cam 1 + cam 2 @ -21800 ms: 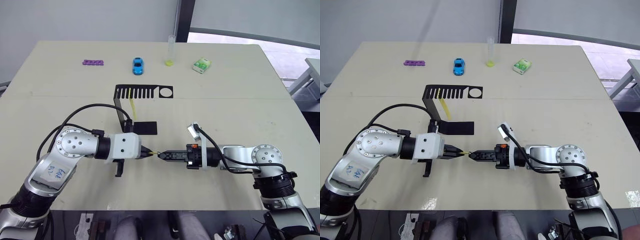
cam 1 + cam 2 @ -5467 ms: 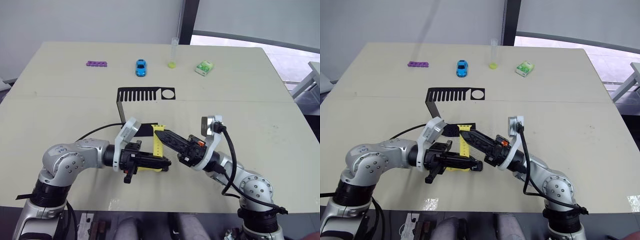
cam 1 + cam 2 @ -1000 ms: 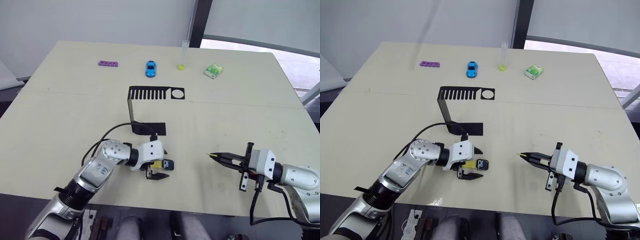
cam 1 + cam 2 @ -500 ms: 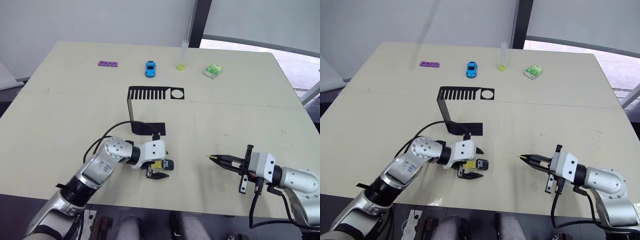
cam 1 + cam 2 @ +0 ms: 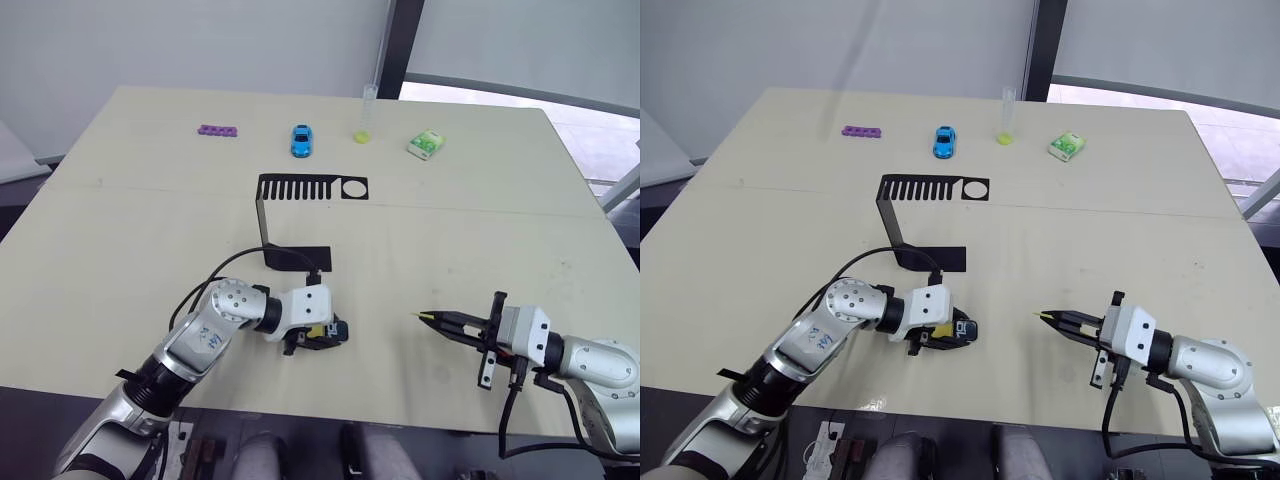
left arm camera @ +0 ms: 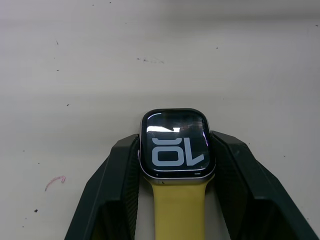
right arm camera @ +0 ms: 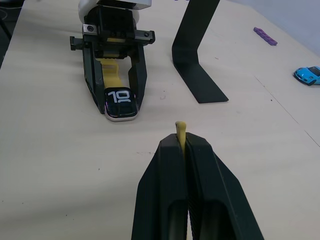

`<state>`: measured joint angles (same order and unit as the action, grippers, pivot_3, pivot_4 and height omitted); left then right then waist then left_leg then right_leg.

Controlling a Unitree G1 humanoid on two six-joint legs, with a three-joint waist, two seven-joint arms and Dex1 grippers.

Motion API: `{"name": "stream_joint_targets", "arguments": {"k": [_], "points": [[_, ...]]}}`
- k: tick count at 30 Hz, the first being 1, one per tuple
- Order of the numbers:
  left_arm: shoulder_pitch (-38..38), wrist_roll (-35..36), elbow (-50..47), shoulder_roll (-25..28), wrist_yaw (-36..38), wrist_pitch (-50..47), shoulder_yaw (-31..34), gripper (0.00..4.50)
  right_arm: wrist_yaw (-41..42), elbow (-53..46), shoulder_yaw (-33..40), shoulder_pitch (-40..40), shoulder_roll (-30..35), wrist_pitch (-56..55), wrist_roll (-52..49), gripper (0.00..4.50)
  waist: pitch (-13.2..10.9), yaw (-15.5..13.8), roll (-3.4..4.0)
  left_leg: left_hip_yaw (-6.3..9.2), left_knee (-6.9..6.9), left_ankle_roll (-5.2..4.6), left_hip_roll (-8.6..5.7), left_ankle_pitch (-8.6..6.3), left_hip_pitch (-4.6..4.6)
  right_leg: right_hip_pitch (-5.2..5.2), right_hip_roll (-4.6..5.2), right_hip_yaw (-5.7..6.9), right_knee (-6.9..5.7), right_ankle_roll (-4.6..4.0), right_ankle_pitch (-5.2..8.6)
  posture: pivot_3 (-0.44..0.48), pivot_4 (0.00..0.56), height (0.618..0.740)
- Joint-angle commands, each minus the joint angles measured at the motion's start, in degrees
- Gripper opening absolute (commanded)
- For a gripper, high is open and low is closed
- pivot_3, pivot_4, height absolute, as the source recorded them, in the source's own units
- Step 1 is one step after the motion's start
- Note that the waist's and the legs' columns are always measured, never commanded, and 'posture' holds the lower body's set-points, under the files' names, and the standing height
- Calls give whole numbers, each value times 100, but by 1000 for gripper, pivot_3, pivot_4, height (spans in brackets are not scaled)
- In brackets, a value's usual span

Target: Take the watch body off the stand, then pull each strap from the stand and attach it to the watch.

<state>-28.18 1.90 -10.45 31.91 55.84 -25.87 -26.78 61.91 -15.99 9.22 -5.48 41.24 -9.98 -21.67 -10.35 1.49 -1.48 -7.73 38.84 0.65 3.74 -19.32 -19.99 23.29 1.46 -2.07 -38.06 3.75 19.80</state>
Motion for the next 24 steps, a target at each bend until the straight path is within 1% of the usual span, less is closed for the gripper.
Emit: {"name": "stream_joint_targets", "arguments": {"k": [1,3,5,6,7,8,10,12,17,20,24], "points": [[193,143,133,-36,-38,-125,217,1598,-23,-87,53,-52,-40,-111,-102,0,0,0,0,0,0,0,0,0,0,0,0,0,0,0,0,0,150,740],[226,807,-134,-222,40,-376,740,1598,-39,-134,66,-66,-40,-152,-79,0,0,5,0,1,3,0,1,0,-3,2,0,1,-4,0,0,0,150,740],[259,1246,-319,-257,173,-715,1029,1598,-72,-193,76,-53,-39,-182,-59,0,-2,13,2,2,10,1,4,-1,-17,19,-1,2,-15,0,0,0,150,740],[261,1705,-416,-257,298,-1101,1306,1598,-90,-272,77,-35,-34,-206,-43,0,-3,16,2,1,12,1,4,-1,-21,25,-1,2,-20,0,0,0,150,740],[279,2207,-496,-217,488,-1463,1584,1598,-93,-377,68,-26,-18,-261,-1,0,-3,23,3,1,12,2,4,-1,-19,25,-1,1,-23,-1,0,0,150,740],[289,2558,-547,-178,608,-1714,1772,1598,-98,-448,55,-19,-8,-300,33,0,-3,29,3,0,13,3,4,-1,-19,27,-1,1,-26,-1,1,0,150,740],[306,3176,-574,17,929,-2260,2015,1598,-246,-689,72,0,-19,-315,144,0,-3,31,4,1,13,5,5,-3,-18,27,-1,1,-29,-2,2,0,150,740],[238,3659,-394,122,1034,-2783,2255,1598,-433,-1099,60,-9,-43,-347,332,0,-4,25,5,1,14,7,5,-3,-17,28,-1,2,-30,-3,2,0,150,740],[-162,4343,135,33,946,-3643,2498,1598,-694,-1599,-99,29,-69,-482,683,0,-4,7,4,10,19,7,1,-5,-22,24,0,8,-22,-2,3,0,150,740],[-387,4403,342,40,968,-3879,2347,1598,-786,-1784,-264,112,-67,-537,836,0,-4,11,3,13,23,6,-1,-6,-25,25,0,11,-21,-2,3,0,150,740],[-671,4443,600,-81,895,-4182,2179,1598,-903,-1969,-457,56,-93,-584,1048,0,-4,19,3,14,22,8,0,-7,-25,25,-2,12,-23,-3,3,0,150,740]]}}
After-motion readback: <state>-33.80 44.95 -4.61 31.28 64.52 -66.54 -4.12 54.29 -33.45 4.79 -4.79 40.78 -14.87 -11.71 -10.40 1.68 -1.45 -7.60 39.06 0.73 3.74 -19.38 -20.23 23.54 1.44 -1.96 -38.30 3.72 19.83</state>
